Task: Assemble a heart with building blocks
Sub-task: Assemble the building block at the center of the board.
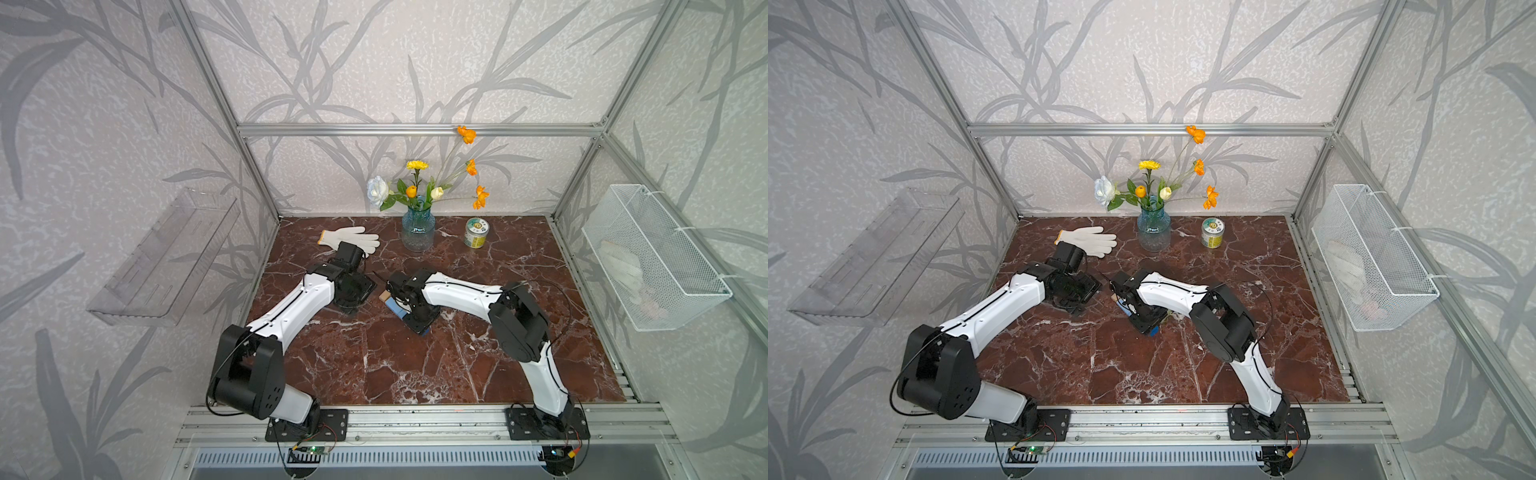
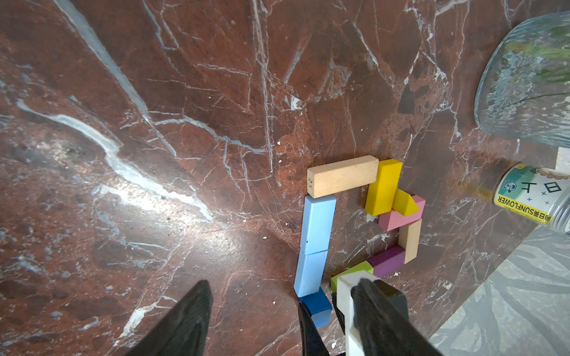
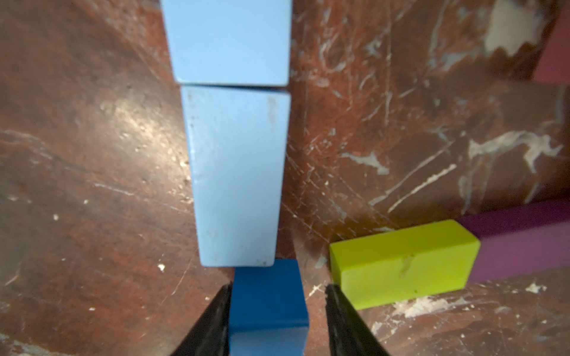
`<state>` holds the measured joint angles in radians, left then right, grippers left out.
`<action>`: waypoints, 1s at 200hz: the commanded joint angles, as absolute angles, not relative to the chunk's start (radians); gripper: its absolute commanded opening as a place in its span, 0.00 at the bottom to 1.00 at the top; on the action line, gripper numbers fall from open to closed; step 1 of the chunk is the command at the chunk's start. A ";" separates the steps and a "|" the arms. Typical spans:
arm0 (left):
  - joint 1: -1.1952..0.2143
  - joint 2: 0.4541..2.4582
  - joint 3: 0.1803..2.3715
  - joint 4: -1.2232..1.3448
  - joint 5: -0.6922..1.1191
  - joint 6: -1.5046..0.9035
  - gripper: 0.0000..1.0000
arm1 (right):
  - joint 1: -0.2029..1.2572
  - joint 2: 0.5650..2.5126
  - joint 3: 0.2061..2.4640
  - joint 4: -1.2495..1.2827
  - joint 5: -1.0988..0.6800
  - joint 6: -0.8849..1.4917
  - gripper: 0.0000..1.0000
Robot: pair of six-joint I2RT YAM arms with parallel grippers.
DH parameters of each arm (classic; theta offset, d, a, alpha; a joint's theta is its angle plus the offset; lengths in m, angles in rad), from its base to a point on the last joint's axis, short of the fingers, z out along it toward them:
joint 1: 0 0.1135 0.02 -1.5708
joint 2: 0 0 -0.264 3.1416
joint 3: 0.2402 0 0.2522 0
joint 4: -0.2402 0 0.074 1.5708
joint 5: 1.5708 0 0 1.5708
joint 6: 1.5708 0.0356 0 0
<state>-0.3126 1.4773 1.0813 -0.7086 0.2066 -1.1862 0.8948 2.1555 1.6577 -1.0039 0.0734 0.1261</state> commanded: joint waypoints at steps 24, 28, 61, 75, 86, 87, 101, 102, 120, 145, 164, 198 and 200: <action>-0.307 1.488 1.074 -0.707 0.210 -1.186 0.74 | 0.891 2.112 1.672 -1.036 0.088 0.130 0.51; -0.307 1.489 1.073 -0.705 0.210 -1.186 0.74 | 0.891 2.111 1.672 -1.035 0.086 0.132 0.51; -0.307 1.489 1.075 -0.703 0.211 -1.187 0.74 | 0.891 2.089 1.674 -1.032 0.076 0.136 0.50; -0.307 1.491 1.078 -0.702 0.212 -1.189 0.74 | 0.891 2.081 1.677 -1.034 0.068 0.137 0.50; -0.307 1.492 1.081 -0.703 0.212 -1.189 0.74 | 0.891 2.076 1.680 -1.035 0.062 0.137 0.50; -0.307 1.492 1.081 -0.701 0.213 -1.189 0.74 | 0.892 2.074 1.680 -1.035 0.062 0.138 0.49; -0.307 1.494 1.084 -0.699 0.213 -1.190 0.74 | 0.894 2.064 1.678 -1.037 0.058 0.141 0.49; -0.307 1.495 1.084 -0.699 0.212 -1.190 0.74 | 0.894 2.064 1.678 -1.037 0.058 0.141 0.49; -0.307 1.499 1.090 -0.698 0.214 -1.190 0.74 | 0.896 2.047 1.672 -1.040 0.059 0.147 0.49; -0.307 1.504 1.094 -0.698 0.215 -1.188 0.74 | 0.899 2.012 1.655 -1.047 0.057 0.164 0.41; -0.307 1.505 1.094 -0.698 0.212 -1.188 0.74 | 0.907 1.974 1.620 -1.043 0.061 0.184 0.19; -0.307 1.511 1.094 -0.691 0.216 -1.190 0.74 | 0.920 1.922 1.548 -1.034 0.042 0.221 0.05; -0.307 1.510 1.094 -0.691 0.216 -1.189 0.74 | 0.921 1.920 1.545 -1.034 0.039 0.224 0.05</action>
